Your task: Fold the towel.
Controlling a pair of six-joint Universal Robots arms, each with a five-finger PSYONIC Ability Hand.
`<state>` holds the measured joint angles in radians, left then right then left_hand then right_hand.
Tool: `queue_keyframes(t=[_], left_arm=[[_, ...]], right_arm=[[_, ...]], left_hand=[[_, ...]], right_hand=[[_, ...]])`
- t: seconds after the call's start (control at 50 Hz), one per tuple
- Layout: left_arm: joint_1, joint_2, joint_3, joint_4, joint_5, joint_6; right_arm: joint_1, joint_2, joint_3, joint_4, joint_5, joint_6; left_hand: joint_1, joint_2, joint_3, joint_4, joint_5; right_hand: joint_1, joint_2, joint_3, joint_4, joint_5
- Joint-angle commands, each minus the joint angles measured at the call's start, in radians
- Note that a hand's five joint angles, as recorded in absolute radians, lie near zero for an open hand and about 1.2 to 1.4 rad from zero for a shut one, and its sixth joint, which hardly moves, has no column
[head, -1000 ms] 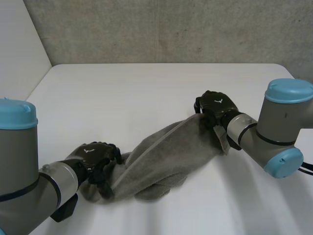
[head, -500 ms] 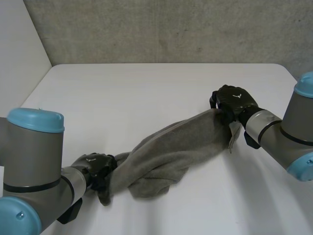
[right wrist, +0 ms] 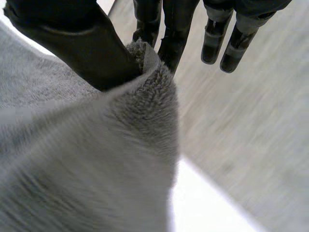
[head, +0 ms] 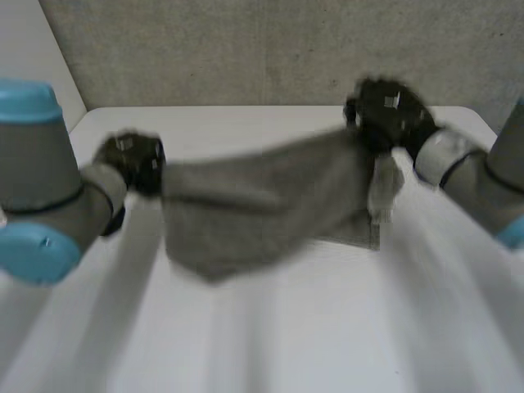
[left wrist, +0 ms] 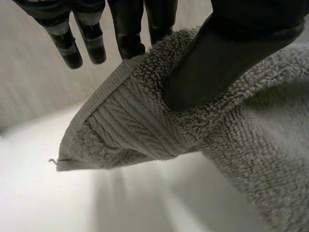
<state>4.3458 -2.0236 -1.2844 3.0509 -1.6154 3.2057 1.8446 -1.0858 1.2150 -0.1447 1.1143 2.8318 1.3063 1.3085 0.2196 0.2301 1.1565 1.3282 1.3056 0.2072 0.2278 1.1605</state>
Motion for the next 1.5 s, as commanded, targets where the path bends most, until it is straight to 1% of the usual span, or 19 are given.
queue_keyframes(t=[0.02,0.12,0.14,0.16,0.18,0.26,0.38,0.52,0.56,0.6,0.74,0.8,0.84,0.86,0.9,1.04,1.18,1.4,1.5], left_arm=[[-0.009,-0.003,0.278,0.155,-0.005,0.069],[0.005,0.207,0.217,0.345,0.003,0.063],[0.008,0.264,0.156,0.392,0.006,0.065],[0.008,0.287,0.089,0.432,0.018,0.068],[0.008,0.287,0.088,0.433,0.018,0.068],[0.006,0.295,-0.125,0.454,0.074,0.074],[0.031,0.264,-0.410,0.462,0.095,0.133],[0.032,0.111,-0.523,0.457,0.088,0.250],[0.034,0.075,-0.530,0.456,0.084,0.264],[0.034,0.027,-0.527,0.454,0.083,0.283],[0.037,0.000,-0.501,0.463,0.038,0.283],[0.037,-0.007,-0.486,0.462,0.003,0.284],[0.035,-0.009,-0.484,0.463,-0.005,0.284],[0.035,-0.009,-0.486,0.463,-0.008,0.283],[0.034,-0.009,-0.486,0.463,-0.009,0.283],[0.032,0.002,-0.500,0.463,-0.011,0.284],[0.035,0.003,-0.509,0.457,-0.012,0.284],[0.058,0.006,-0.527,0.417,-0.005,0.290],[0.058,0.019,-0.529,0.368,-0.003,0.312]], right_arm=[[-0.013,-0.041,-0.308,-0.157,0.053,0.014],[-0.045,-0.161,-0.285,-0.250,0.010,0.176],[-0.070,-0.176,-0.235,-0.254,-0.043,0.219],[-0.070,-0.177,-0.235,-0.254,-0.044,0.219],[-0.080,-0.187,-0.170,-0.263,-0.110,0.233],[-0.085,-0.236,0.047,-0.292,-0.293,0.183],[-0.093,-0.241,0.277,-0.297,-0.370,0.026],[-0.096,-0.217,0.465,-0.274,-0.357,-0.155],[-0.097,-0.206,0.536,-0.262,-0.337,-0.189],[-0.096,-0.204,0.563,-0.251,-0.329,-0.198],[-0.088,-0.197,0.597,-0.217,-0.240,-0.196],[-0.088,-0.192,0.597,-0.196,-0.169,-0.196],[-0.084,-0.181,0.598,-0.188,-0.107,-0.198],[-0.084,-0.181,0.598,-0.188,-0.107,-0.198],[-0.081,-0.177,0.600,-0.181,-0.052,-0.195],[-0.073,-0.160,0.600,-0.154,0.054,-0.193],[-0.074,-0.141,0.604,-0.144,0.137,-0.184],[-0.085,-0.132,0.607,-0.121,0.156,-0.094],[-0.087,-0.132,0.604,-0.078,0.156,-0.020]], left_hand=[[0.090,0.088,-0.045,-0.056,0.065],[0.090,0.088,-0.045,-0.056,0.065],[0.090,0.088,-0.045,-0.056,0.065],[0.090,0.088,-0.045,-0.056,0.065],[0.090,0.088,-0.045,-0.056,0.065],[0.090,0.088,-0.045,-0.056,0.065],[0.090,0.088,-0.045,-0.056,0.065],[0.090,0.088,-0.045,-0.056,0.065],[0.002,0.000,-0.045,-0.056,-0.022],[-0.363,-0.365,-0.045,-0.056,-0.388],[-0.588,-0.590,-0.045,-0.056,-0.613],[-0.658,-0.660,-0.045,-0.056,-0.683],[-0.667,-0.669,-0.045,-0.056,-0.692],[-0.685,-0.687,-0.045,-0.056,-0.709],[-0.735,-0.737,-0.045,-0.056,-0.759],[-0.881,-0.883,-0.045,-0.056,-0.906],[-0.914,-0.916,-0.045,-0.056,-0.938],[-0.881,-0.884,-0.045,-0.056,-0.906],[-0.694,-0.696,-0.045,-0.056,-0.718]], right_hand=[[0.068,0.091,-0.033,-0.053,0.061],[0.068,0.091,-0.033,-0.053,0.061],[0.068,0.091,-0.033,-0.053,0.061],[0.068,0.091,-0.033,-0.053,0.061],[0.068,0.091,-0.033,-0.053,0.061],[0.068,0.091,-0.033,-0.053,0.061],[0.068,0.091,-0.033,-0.053,0.061],[0.068,0.091,-0.033,-0.053,0.061],[0.068,0.091,-0.033,-0.053,0.061],[0.068,0.091,-0.033,-0.053,0.061],[0.063,0.086,-0.033,-0.053,0.056],[-0.104,-0.082,-0.033,-0.053,-0.111],[-0.481,-0.458,-0.033,-0.053,-0.488],[-0.483,-0.460,-0.033,-0.053,-0.490],[-0.708,-0.685,-0.033,-0.053,-0.715],[-0.841,-0.818,-0.033,-0.053,-0.848],[-0.838,-0.816,-0.033,-0.053,-0.845],[-0.826,-0.804,-0.033,-0.053,-0.833],[-0.823,-0.801,-0.033,-0.053,-0.830]])
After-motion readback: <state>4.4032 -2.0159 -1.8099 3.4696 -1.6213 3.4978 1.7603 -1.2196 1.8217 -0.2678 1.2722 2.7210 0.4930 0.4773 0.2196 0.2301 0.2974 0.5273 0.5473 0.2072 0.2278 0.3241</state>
